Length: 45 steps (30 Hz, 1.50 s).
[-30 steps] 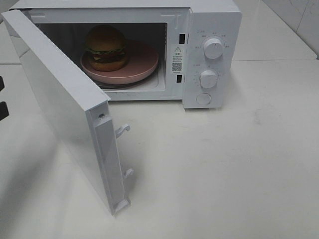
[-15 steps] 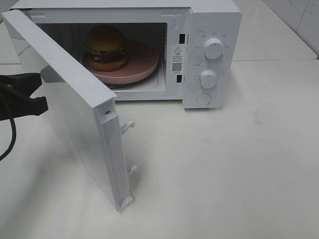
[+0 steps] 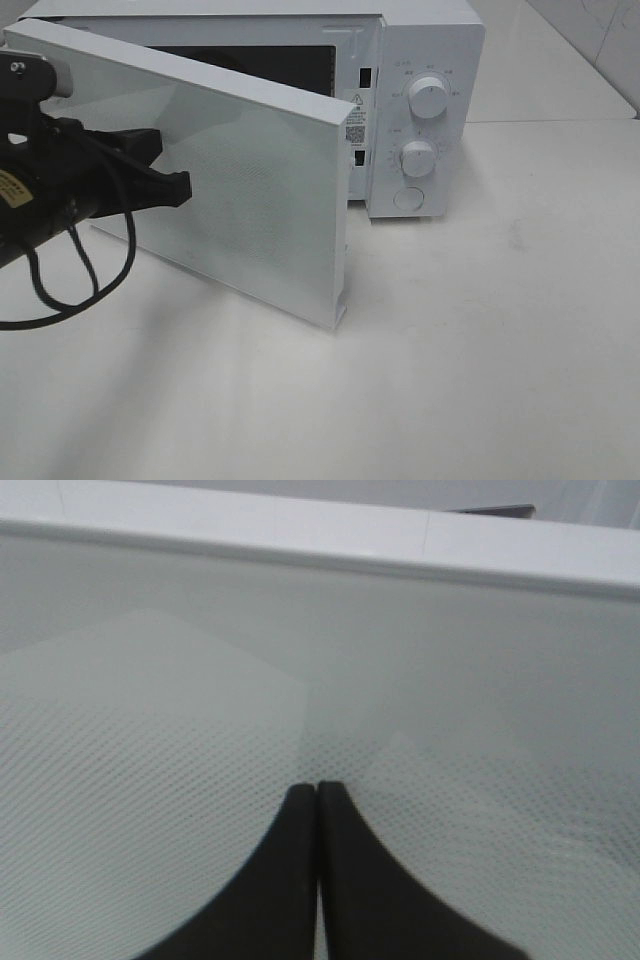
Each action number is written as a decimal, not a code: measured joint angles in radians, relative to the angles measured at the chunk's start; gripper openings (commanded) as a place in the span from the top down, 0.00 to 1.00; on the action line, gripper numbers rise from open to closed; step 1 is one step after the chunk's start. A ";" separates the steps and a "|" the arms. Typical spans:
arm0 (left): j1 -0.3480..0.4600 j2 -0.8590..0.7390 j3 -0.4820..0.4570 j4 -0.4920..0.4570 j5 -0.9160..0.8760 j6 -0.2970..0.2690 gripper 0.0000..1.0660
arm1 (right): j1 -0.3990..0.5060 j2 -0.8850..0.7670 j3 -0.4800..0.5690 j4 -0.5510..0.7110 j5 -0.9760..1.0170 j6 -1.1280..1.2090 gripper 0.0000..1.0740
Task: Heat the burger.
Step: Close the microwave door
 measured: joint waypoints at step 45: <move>-0.176 0.401 -0.644 -0.448 0.247 0.292 1.00 | 0.000 0.000 0.000 0.000 0.000 0.000 0.29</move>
